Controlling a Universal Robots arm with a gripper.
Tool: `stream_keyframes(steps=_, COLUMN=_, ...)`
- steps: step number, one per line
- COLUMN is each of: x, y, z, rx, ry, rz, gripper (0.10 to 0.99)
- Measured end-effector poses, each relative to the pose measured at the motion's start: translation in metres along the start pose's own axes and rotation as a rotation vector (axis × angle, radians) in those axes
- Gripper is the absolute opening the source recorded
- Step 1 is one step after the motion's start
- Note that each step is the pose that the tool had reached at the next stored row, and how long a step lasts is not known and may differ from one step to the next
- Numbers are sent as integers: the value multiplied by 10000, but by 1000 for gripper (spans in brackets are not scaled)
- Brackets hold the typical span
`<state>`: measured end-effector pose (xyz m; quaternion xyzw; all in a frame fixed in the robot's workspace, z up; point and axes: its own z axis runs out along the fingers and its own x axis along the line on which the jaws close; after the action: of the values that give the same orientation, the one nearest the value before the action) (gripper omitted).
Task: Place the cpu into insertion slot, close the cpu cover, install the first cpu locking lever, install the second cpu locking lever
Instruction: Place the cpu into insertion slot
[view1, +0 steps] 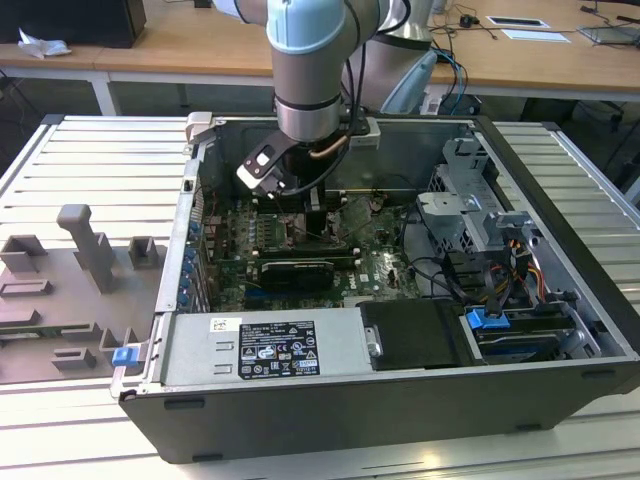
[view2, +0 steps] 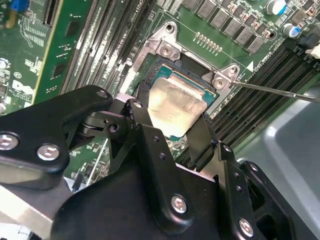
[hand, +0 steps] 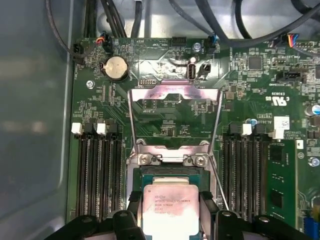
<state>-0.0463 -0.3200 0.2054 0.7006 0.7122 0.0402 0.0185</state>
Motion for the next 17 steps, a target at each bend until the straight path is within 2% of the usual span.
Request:
stream_keyframes(steps=10, x=3, y=20, z=57, rx=14, ry=-21, rz=137, gripper=541)
stream_keyframes(steps=17, x=2, y=18, z=70, rx=14, ry=-20, rz=137, gripper=541)
